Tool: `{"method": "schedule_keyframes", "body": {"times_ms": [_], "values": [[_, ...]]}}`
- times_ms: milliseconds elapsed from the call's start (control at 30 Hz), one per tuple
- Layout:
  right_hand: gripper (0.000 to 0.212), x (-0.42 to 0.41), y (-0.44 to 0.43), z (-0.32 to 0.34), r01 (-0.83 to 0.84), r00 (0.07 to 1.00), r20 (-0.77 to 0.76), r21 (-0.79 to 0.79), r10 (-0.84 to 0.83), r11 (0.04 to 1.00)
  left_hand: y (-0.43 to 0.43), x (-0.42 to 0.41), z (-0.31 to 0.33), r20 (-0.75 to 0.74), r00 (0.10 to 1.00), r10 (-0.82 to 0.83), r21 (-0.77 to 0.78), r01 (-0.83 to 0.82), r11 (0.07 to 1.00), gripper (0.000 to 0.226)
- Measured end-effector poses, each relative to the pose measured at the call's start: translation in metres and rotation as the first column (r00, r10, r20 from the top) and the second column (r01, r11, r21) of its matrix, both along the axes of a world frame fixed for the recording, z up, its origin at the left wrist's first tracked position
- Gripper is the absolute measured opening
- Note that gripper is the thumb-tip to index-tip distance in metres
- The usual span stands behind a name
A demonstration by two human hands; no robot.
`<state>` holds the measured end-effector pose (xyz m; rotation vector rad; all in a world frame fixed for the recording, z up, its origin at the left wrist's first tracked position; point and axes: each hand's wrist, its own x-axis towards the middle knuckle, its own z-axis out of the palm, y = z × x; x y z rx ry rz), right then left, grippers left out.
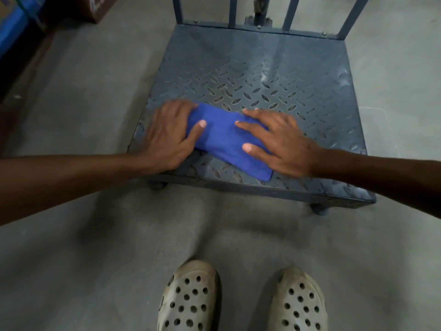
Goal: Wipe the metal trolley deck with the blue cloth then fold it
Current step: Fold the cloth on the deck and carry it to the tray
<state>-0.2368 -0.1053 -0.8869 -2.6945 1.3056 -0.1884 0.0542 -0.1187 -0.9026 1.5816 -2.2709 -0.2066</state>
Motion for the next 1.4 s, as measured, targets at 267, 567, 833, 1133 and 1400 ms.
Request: {"method": "schedule_keyframes", "body": {"times_ms": [267,567,833,1133,1400], "values": [[0.054,-0.029,0.018,-0.001,0.155,0.983,0.083,0.089,-0.162,0.984,0.014,-0.028,0.008,-0.216,0.931,0.294,0.282,-0.229,0.932,0.057],[0.050,0.005,0.075,0.011,0.380,0.815,0.305,0.361,-0.493,0.852,-0.025,-0.046,0.014,-0.523,0.761,0.384,0.402,-0.177,0.898,0.063],[0.064,-0.004,0.030,0.009,0.365,0.652,0.279,0.699,-0.705,0.614,-0.009,-0.058,0.018,-0.603,0.723,0.338,0.526,0.041,0.849,0.048],[0.065,-0.008,0.047,0.015,0.037,0.456,0.353,0.910,-0.817,0.414,0.008,-0.073,0.028,-0.740,0.554,0.382,0.556,0.185,0.810,0.026],[0.049,0.025,0.077,-0.001,-0.201,0.023,0.424,0.889,-0.905,0.412,-0.010,-0.070,0.033,-0.745,0.347,0.570,0.644,0.149,0.750,0.044]]}}
